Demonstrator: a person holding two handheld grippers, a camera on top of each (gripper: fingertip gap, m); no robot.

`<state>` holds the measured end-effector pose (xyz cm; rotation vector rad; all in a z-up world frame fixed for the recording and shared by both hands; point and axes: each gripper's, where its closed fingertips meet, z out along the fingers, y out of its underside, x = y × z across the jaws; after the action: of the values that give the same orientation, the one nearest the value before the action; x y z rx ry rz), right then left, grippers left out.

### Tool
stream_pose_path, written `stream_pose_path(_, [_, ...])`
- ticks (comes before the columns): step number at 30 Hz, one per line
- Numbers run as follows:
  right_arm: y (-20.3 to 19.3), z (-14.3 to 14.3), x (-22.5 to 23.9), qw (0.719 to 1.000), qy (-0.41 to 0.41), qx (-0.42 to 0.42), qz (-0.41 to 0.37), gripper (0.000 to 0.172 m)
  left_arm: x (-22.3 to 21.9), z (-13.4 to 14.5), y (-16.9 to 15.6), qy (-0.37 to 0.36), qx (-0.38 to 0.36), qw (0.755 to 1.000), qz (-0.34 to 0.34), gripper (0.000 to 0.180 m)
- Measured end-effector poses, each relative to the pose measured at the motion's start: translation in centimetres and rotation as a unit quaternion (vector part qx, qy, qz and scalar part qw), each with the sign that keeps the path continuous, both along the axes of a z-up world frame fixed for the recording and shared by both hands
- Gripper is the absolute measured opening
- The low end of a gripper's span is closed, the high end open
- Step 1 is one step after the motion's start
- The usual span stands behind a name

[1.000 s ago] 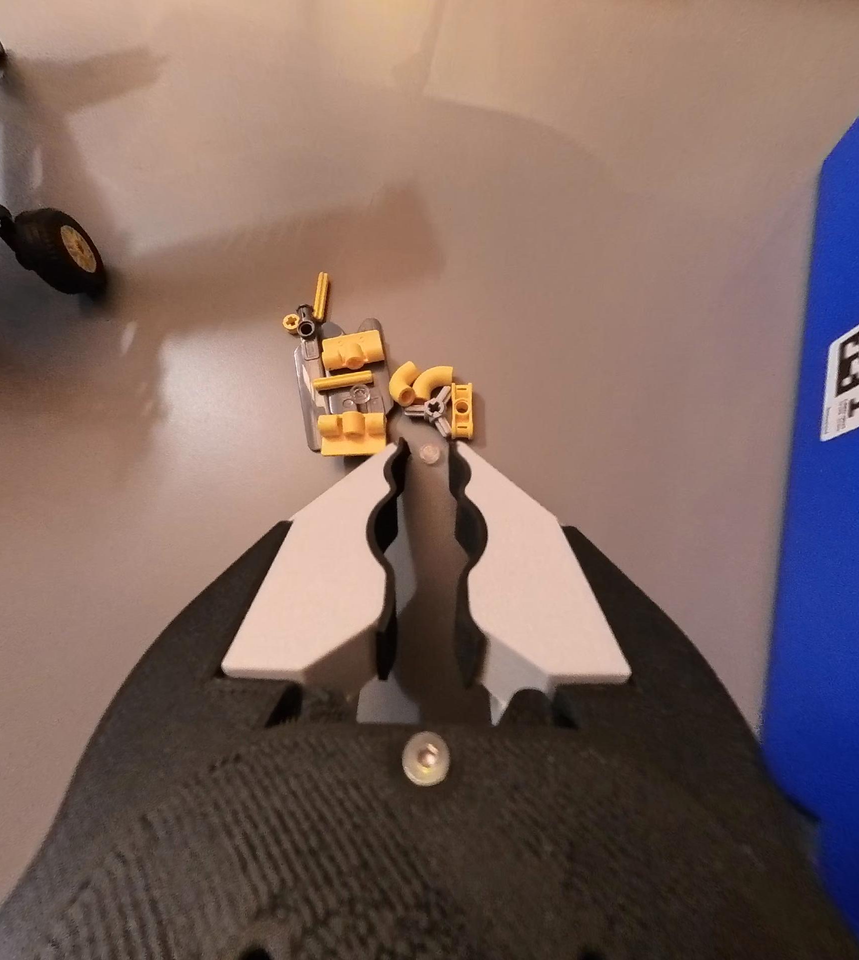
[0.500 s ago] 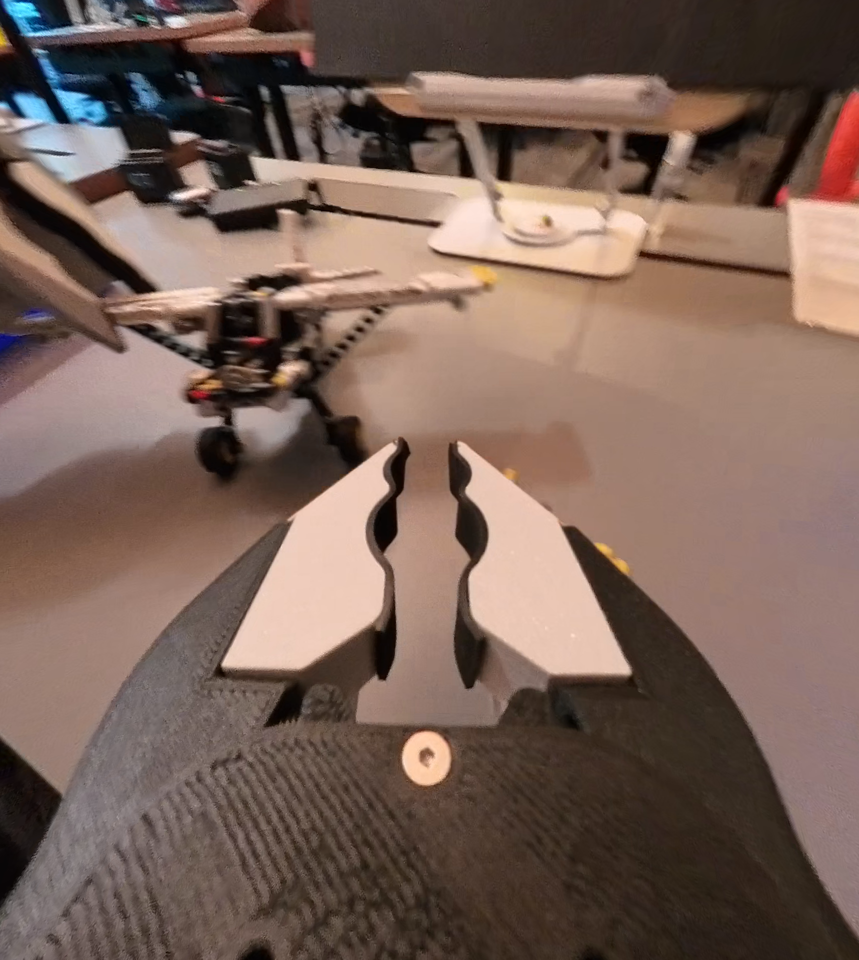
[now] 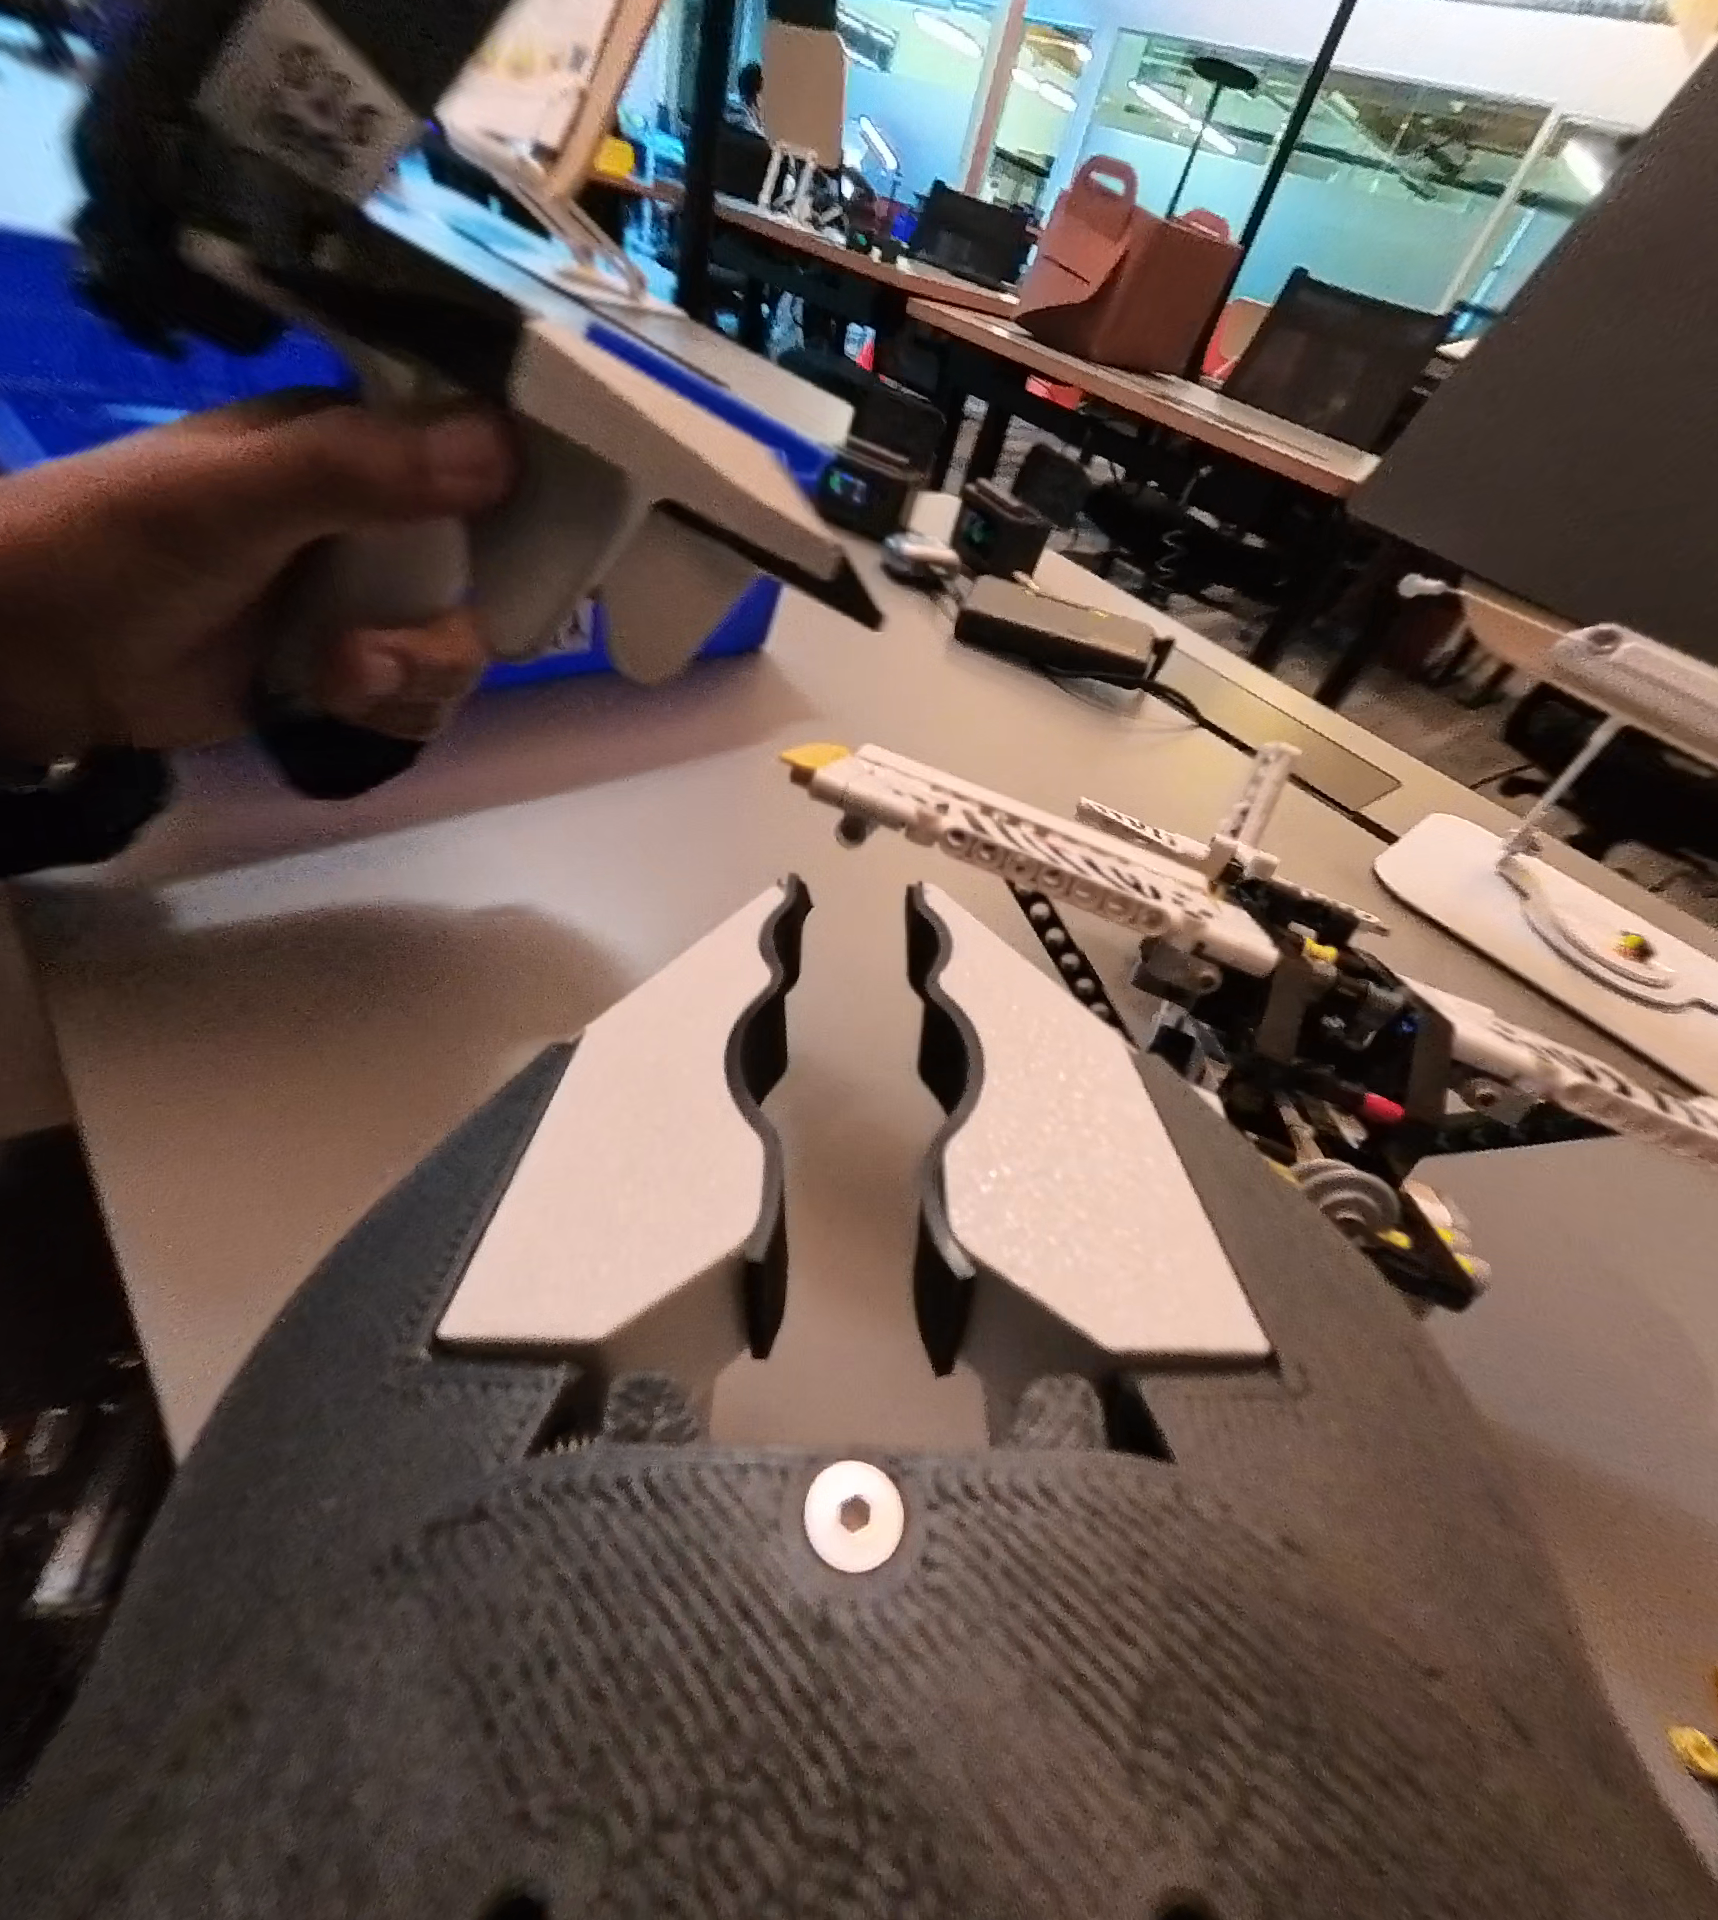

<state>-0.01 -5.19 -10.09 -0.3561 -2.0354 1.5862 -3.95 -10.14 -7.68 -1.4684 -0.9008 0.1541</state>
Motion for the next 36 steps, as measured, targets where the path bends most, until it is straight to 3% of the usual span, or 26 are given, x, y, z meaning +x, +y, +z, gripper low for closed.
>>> stream_pose_path(6, [-0.4, -0.8, -0.6, 0.999, 0.017, 0.025, -0.019, 0.019, 2.2, -1.0, 0.5, 0.046, 0.087, 0.995, 0.029, 0.079])
stream_pose_path(11, [-0.7, -1.2, -1.2, 0.997, -0.070, -0.037, -0.022, 0.020, 2.6, -0.4, 0.2, 0.124, 0.085, 0.987, 0.063, 0.078])
stream_pose_path(14, [-0.5, -1.4, -2.1, 0.990, -0.114, -0.078, -0.035, 0.021, 2.2, -0.9, 0.0, 0.148, 0.022, 0.983, 0.104, 0.074])
stream_pose_path(17, [-1.1, -1.7, -2.4, 0.993, -0.095, -0.064, -0.038, 0.020, 1.6, -2.2, 0.5, 0.107, 0.017, 0.990, 0.094, 0.072])
stream_pose_path(23, [-3.1, -1.6, -2.6, 0.996, -0.067, -0.043, -0.041, 0.022, 0.3, -2.3, -2.4, 0.025, 0.163, 0.981, 0.100, 0.053])
stream_pose_path(27, [-3.3, -1.7, -3.0, 0.996, -0.068, -0.044, -0.046, 0.022, -0.2, -1.7, -1.0, -0.074, 0.252, 0.964, 0.034, 0.063])
stream_pose_path(31, [-3.4, -1.6, -3.4, 0.996, -0.059, -0.042, -0.049, 0.018, -1.2, -3.6, 0.7, -0.168, 0.238, 0.956, -0.005, 0.066])
stream_pose_path(33, [-3.4, -1.6, -3.4, 0.997, -0.052, -0.042, -0.045, 0.014, -1.0, -3.8, 1.0, -0.176, 0.253, 0.951, -0.032, 0.032])
stream_pose_path(36, [-3.5, -1.7, -3.1, 0.998, -0.045, -0.037, -0.037, 0.012, -0.7, -4.0, 1.2, -0.189, 0.279, 0.940, -0.059, 0.022])
